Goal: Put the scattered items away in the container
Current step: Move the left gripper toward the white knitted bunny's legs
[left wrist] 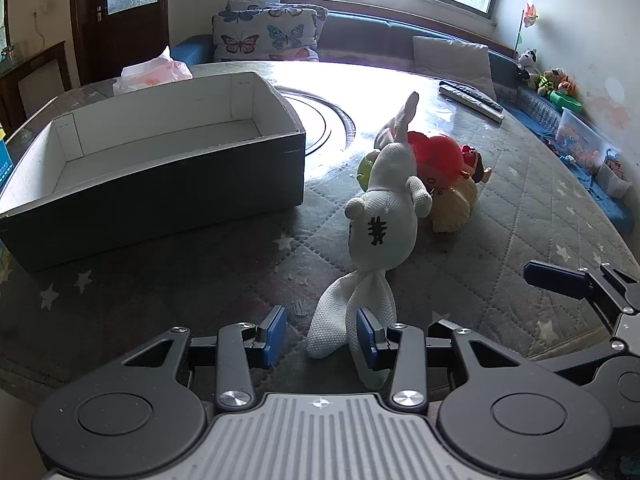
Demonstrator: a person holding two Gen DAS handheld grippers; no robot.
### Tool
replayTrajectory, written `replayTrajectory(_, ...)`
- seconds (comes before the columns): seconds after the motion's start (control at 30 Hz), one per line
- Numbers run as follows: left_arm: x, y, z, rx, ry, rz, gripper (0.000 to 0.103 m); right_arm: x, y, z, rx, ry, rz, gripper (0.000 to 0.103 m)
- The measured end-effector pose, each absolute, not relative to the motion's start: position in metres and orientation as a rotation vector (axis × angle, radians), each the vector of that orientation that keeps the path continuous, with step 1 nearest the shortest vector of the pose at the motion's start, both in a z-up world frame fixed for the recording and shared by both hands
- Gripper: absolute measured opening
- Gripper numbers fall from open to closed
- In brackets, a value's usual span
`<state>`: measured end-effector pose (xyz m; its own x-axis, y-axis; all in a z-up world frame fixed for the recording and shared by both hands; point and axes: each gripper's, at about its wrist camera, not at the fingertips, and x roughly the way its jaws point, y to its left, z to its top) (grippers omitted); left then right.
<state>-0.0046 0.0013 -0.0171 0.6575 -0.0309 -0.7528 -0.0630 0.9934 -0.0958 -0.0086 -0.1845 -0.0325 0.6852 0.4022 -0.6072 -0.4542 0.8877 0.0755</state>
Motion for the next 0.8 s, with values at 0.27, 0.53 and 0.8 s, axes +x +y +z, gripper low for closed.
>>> replayTrajectory(0.27,-0.0017,0.0015,-0.0177,-0.120,0.864,0.019,0.041,-0.0055,-0.1827,-0.0330,-0.083,0.667,0.481,0.103)
replayTrajectory(0.53,0.0001,0.0033,-0.0179,-0.124,0.868,0.018,0.041,-0.0031,-0.1820,-0.0330,-0.083,0.672,0.475,0.103)
replayTrajectory(0.8,0.0018,0.0082,-0.0168,-0.136,0.873,0.019,0.041,-0.0017,-0.1804,-0.0333,-0.085,0.677,0.474,0.103)
